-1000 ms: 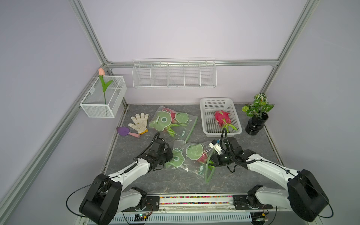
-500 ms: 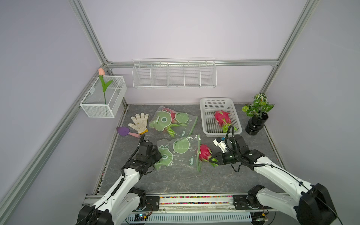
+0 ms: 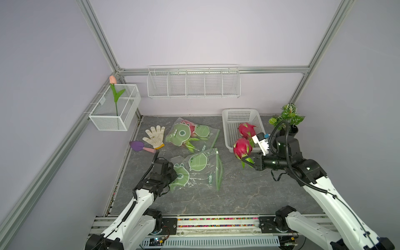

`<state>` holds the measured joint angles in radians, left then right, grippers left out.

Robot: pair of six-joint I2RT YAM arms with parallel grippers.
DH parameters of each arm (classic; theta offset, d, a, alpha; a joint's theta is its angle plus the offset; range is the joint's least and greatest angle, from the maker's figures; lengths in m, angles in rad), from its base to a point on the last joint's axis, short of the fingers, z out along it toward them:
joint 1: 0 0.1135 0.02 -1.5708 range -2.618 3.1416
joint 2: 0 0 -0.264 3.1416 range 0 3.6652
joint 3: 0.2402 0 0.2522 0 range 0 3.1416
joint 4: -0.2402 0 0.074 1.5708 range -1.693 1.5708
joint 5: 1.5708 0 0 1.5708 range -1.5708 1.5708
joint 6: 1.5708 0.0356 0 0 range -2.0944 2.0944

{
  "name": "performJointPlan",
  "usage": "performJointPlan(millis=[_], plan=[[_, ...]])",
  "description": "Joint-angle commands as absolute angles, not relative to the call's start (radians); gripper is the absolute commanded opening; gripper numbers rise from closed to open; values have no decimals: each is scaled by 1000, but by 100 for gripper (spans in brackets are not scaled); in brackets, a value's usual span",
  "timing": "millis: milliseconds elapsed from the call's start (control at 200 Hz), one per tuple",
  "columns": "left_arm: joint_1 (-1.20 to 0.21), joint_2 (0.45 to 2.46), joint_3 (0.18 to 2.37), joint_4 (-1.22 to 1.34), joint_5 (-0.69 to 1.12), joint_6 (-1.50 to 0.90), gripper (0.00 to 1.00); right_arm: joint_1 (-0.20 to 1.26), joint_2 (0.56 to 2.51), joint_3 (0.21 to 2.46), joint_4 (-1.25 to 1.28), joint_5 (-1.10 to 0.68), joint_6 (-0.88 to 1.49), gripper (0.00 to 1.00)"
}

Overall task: Open the zip-top bag and take out the dragon fruit
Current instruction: Place the dragon fruit in the basket.

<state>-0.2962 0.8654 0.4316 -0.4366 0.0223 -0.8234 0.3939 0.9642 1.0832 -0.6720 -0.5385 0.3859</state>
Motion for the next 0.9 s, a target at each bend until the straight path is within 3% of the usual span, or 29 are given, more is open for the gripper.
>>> performJointPlan(millis=[0,210,385,895], plan=[[-291,844,433,-460,7,-808,0,359,1067,1163,-590,-468,429,7],[-291,827,433,-471,12,-812,0,310,1357,1383,-438,-514,463,7],[-291,803,441,-478,5,-813,0,292,1597,1574,-452,-503,409,7],[-291,779,482,-510,-19,-794,0,254,2040,1894,-529,-473,328,7]])
